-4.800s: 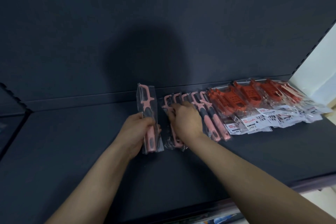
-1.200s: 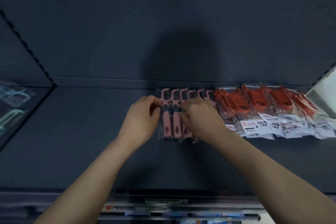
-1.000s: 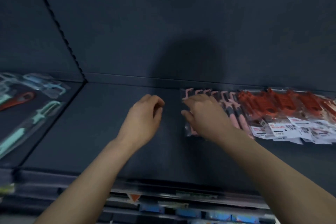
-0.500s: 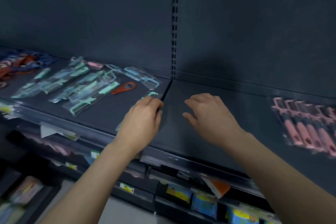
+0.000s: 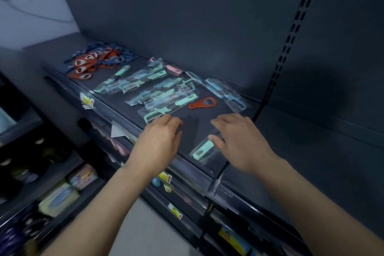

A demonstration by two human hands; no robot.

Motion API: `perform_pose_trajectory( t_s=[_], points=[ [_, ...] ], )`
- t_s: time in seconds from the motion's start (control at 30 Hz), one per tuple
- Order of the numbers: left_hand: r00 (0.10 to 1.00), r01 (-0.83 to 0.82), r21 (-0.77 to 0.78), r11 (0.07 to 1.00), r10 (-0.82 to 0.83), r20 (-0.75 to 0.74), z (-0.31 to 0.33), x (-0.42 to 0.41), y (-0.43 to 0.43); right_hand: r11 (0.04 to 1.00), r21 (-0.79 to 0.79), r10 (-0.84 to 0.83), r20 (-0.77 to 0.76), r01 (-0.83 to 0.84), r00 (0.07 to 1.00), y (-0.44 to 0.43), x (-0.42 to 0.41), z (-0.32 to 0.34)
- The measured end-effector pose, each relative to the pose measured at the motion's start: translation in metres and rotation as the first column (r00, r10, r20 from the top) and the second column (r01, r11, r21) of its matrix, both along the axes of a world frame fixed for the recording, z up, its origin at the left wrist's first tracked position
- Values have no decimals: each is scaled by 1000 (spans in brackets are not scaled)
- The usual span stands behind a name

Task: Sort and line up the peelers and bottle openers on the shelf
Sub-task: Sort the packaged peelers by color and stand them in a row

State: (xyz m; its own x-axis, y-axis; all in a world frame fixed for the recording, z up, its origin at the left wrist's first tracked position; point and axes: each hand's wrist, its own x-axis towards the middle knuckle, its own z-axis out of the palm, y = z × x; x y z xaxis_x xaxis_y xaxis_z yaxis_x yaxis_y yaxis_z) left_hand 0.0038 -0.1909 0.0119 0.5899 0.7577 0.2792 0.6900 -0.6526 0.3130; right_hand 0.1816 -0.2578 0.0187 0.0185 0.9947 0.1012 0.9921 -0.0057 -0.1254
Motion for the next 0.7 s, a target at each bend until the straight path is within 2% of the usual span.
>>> perform_pose_trajectory(
  t_s=[0.2,0.37,0.53,0.7],
  points=[
    [997,-74,-6,997,74,-5,-2,-16,29,999,-4,46,-23,-46,999,38,-13,3],
    [999,-39,-15,999,40,21,-7,-22,63,1000,-22,8,8,-8,1000,68,-23,0],
    [998,67,-52,996,-68,0,-16,-36,112,993,-10,-120,18,120,993,100,-46,-5],
    [970,242,-63,968,-243,-7,-22,-44,160,954,-31,-297,10,297,955,120,-72,-11]
  ],
)
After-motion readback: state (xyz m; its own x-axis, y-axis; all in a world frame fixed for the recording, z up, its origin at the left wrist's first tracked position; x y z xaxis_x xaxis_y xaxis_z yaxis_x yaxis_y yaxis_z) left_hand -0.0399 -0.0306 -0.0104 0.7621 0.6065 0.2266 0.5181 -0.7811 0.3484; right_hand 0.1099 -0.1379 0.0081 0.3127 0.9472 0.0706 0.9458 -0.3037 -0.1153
